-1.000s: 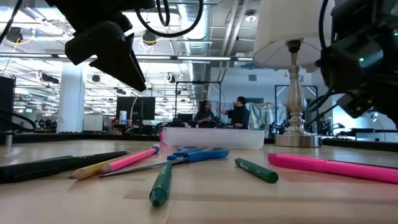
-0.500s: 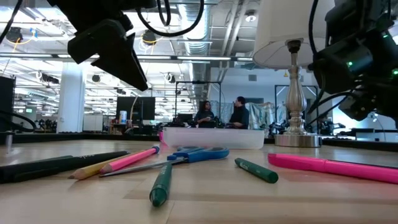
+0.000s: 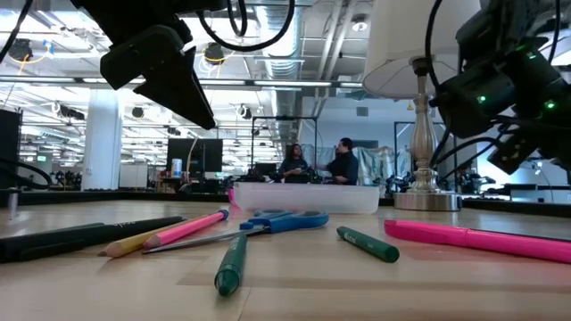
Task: Pick & place school supplies into a supply box
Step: Put the red crayon into the pink supply box
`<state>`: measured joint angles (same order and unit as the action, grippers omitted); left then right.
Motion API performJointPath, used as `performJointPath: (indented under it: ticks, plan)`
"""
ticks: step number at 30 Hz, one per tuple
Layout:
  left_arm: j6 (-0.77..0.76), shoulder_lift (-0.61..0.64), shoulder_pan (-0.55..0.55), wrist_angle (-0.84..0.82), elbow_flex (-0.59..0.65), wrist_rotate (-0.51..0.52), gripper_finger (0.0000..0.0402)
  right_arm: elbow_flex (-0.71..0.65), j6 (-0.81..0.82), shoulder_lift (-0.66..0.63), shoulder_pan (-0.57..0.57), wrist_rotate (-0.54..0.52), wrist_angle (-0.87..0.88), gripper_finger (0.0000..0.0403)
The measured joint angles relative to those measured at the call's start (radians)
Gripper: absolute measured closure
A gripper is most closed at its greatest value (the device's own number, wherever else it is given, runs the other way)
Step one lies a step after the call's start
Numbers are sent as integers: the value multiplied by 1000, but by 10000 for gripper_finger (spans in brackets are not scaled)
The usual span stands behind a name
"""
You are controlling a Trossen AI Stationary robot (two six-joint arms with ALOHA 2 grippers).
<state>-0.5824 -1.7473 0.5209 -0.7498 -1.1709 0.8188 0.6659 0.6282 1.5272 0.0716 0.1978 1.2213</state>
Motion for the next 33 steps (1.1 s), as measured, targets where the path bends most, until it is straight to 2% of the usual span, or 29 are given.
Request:
performJointPath:
  ticks: [9, 15, 21, 27, 33]
  plan:
    - [0, 0, 0, 0, 0, 0, 248, 0, 26, 0, -34, 52, -18, 333]
    - [0, 0, 0, 0, 0, 0, 248, 25, -38, 0, -35, 138, -18, 333]
    - [-1, 0, 0, 0, 0, 0, 248, 93, -70, 0, -31, 138, -15, 333]
    - [-4, 0, 2, 0, 0, 0, 248, 170, -176, 0, -38, 83, -67, 333]
    - [-8, 0, 3, 0, 0, -20, 248, 219, -254, 0, -61, 76, -63, 333]
